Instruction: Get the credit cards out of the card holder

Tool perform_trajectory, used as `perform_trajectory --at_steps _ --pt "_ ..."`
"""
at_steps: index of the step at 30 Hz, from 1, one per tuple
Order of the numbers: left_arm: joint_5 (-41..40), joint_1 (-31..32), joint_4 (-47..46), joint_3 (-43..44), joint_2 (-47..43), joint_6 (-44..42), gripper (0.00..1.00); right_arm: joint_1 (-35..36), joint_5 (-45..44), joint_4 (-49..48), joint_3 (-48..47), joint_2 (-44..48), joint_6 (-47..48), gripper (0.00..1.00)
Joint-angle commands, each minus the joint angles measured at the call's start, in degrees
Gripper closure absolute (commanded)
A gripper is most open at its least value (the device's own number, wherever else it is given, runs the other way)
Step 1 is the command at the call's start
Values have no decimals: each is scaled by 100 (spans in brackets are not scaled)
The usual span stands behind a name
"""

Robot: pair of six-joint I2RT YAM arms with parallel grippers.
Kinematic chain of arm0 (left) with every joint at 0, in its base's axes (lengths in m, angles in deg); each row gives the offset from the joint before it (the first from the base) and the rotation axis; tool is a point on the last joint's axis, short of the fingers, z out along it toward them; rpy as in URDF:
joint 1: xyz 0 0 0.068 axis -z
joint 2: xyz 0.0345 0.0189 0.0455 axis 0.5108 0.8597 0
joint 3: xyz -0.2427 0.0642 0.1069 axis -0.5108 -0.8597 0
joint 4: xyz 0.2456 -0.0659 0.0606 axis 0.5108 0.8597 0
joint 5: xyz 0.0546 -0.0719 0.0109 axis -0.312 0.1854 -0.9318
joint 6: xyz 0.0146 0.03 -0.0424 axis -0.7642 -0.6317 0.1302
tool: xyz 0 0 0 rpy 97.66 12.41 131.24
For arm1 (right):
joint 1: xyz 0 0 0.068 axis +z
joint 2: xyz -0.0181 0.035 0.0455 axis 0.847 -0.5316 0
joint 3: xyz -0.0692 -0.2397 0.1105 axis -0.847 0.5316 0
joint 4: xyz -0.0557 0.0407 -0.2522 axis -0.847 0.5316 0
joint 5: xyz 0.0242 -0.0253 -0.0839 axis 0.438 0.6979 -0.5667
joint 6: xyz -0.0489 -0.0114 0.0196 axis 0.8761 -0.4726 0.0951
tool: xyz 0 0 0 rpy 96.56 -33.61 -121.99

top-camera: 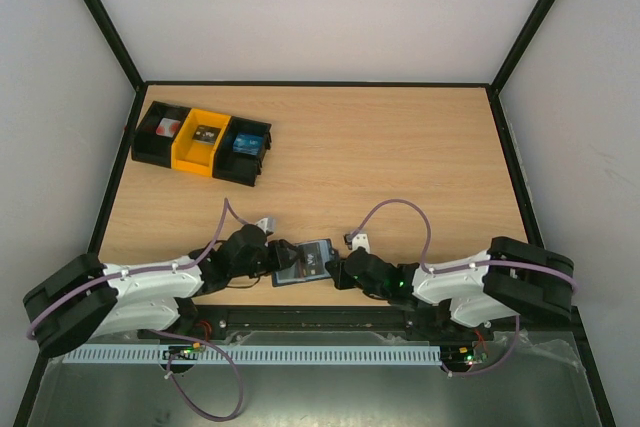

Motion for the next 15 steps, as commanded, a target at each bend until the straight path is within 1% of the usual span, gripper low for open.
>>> perform_trajectory --at_steps 1,6,11,15 --pt "98 14 -685 -225 119 170 53 22 441 -234 164 -346 -81 90" --pt "-3 11 -832 -305 342 181 56 46 440 -285 189 -356 -109 91" --pt "59 18 -1304 -384 724 227 60 45 435 -336 233 -384 -149 91" --pt "72 61 -1412 -312 1023 228 64 49 426 -341 244 -386 -163 91"
